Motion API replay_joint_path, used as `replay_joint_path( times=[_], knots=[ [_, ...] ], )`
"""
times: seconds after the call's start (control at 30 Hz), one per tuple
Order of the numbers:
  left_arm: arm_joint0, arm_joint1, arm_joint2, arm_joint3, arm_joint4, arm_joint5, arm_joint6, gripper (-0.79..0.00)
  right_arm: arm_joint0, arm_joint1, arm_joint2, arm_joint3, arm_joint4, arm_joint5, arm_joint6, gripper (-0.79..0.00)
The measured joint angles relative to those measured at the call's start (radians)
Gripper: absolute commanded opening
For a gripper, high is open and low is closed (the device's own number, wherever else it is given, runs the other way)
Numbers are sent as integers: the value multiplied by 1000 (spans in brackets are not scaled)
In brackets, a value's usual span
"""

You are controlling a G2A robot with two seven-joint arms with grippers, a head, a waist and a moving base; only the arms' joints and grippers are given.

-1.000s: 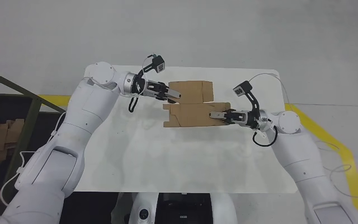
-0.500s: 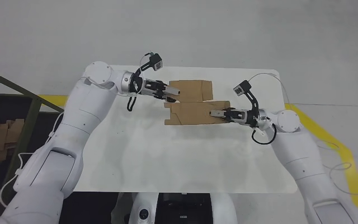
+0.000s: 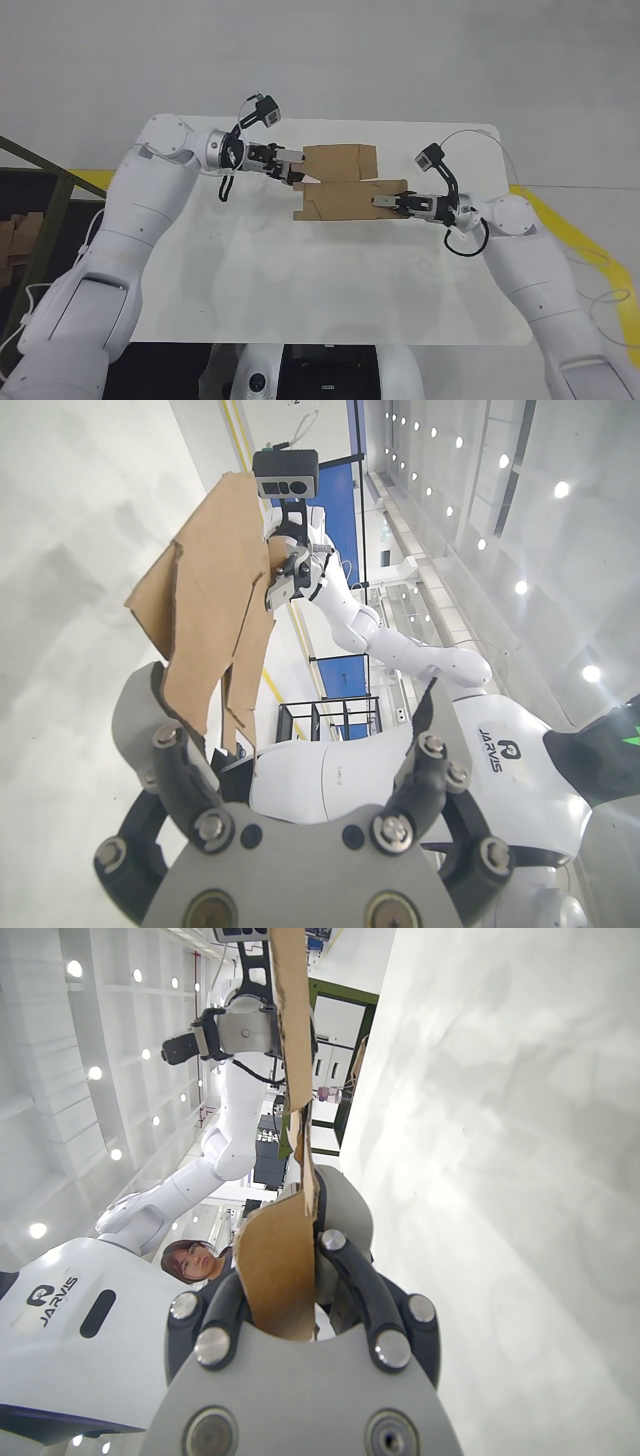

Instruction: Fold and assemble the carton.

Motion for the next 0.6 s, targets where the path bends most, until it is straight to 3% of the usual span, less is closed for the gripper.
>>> replay_joint_path(
  times=[0.6],
  knots=[
    [8,13,-35,-77,4,21,7,0,8,-2,-20,-4,-34,28,-19,-785]
  ],
)
